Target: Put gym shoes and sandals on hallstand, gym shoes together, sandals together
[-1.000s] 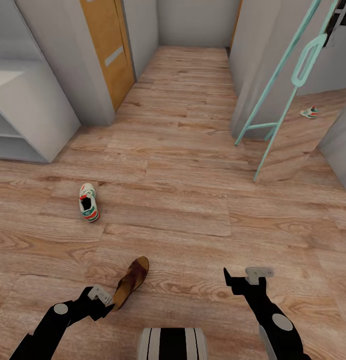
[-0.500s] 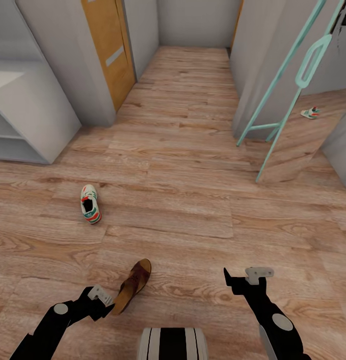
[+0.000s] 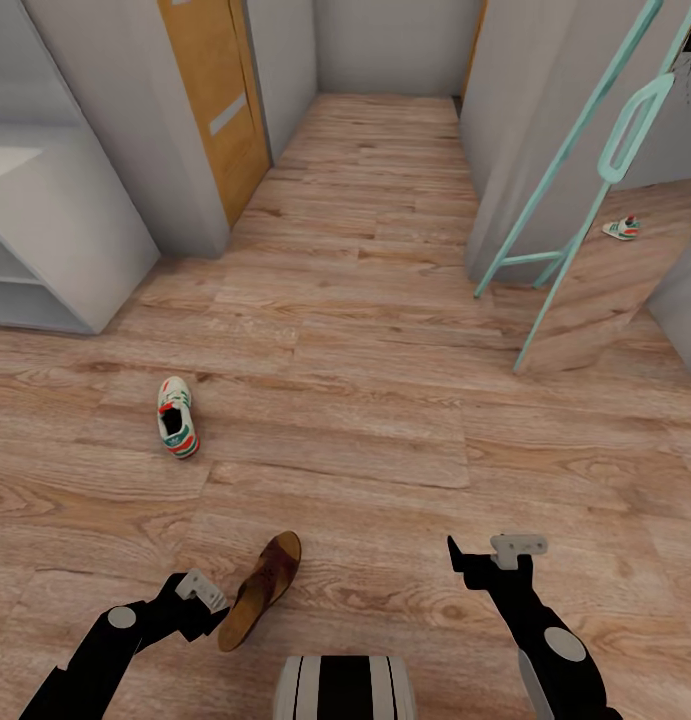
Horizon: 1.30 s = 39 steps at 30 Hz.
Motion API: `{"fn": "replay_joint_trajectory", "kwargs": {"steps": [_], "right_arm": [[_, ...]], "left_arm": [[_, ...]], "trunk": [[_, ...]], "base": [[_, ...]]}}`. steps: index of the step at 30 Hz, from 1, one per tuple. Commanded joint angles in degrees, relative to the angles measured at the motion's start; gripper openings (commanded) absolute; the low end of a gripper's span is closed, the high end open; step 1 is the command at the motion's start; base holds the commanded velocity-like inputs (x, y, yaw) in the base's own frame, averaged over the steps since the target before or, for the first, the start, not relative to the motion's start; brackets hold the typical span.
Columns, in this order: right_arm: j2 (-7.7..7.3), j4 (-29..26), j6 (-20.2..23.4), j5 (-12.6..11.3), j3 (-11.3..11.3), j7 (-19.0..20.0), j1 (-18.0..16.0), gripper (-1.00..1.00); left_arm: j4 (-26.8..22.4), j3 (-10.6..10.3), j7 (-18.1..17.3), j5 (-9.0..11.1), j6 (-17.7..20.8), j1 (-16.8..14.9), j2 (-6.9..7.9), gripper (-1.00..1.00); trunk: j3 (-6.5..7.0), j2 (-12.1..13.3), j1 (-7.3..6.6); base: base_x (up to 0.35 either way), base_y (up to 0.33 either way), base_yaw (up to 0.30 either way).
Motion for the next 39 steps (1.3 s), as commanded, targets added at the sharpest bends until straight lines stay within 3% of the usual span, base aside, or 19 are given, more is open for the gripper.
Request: {"fn": "replay_joint_trajectory", "kwargs": {"steps": [1, 10, 16, 27, 39], "right_arm": [[-0.03, -0.08, 0.33, -0.01, 0.04, 0.03, -0.01, 1.00], [-0.02, -0.08, 0.41, 0.03, 0.01, -0.01, -0.01, 1.00], [-0.02, -0.08, 0.42, 0.03, 0.03, 0.00, -0.01, 1.00], [-0.02, -0.08, 0.42, 0.03, 0.08, -0.01, -0.01, 1.00], [-0.02, -0.08, 0.74, 0.03, 0.01, -0.05, -0.01, 1.00]], "left_arm": [[-0.11, 0.13, -0.39, -0.20, 0.31, -0.01, -0.03, 1.00], [-0.11, 0.14, -0.39, -0.20, 0.31, -0.01, -0.03, 1.00], [-0.11, 0.13, -0.39, -0.20, 0.31, -0.01, -0.03, 1.00], [-0.11, 0.14, -0.39, -0.20, 0.31, -0.01, -0.03, 1.00], [-0.11, 0.14, -0.39, -0.20, 0.31, -0.01, -0.03, 1.00]], "trunk": [[-0.04, -0.02, -0.01], [-0.04, -0.02, -0.01], [-1.37, -0.10, 0.15], [-1.37, -0.10, 0.15], [-3.96, -0.23, 0.40]], "base": [[0.003, 0.000, 0.000], [0.000, 0.000, 0.000], [0.000, 0.000, 0.000], [0.000, 0.000, 0.000], [0.000, 0.000, 0.000]]}}
